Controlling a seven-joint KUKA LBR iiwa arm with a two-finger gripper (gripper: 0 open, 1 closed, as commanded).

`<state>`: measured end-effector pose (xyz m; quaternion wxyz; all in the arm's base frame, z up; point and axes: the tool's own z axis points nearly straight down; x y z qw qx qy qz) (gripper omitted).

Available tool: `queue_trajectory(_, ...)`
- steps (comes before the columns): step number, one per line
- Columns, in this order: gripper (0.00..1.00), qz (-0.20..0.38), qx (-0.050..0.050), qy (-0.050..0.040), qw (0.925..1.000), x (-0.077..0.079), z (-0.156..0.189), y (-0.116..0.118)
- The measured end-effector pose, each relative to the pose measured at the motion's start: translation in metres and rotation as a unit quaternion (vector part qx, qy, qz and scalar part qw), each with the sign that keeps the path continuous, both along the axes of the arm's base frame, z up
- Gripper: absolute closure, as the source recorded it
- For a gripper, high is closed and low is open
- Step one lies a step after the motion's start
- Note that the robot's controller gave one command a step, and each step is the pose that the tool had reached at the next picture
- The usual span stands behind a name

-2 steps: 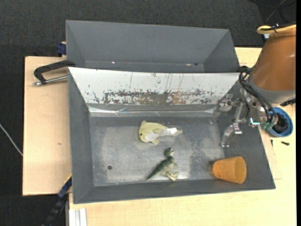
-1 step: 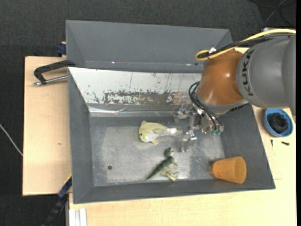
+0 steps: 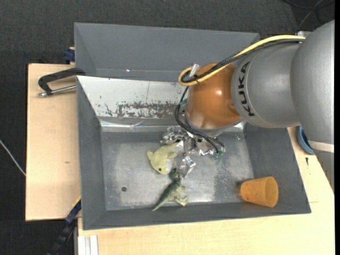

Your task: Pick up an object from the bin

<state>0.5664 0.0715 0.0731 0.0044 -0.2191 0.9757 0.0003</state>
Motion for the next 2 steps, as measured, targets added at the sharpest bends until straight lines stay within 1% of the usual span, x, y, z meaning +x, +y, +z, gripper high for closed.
queue_trajectory(1, 1.0, 0.0, -0.001, 0.0022, 1.0, -0.001, 0.0, -0.001)
queue_trajectory(2, 1.0, 0.18, -0.002, -0.0029, 0.9837, -0.003, 0.176, -0.039)
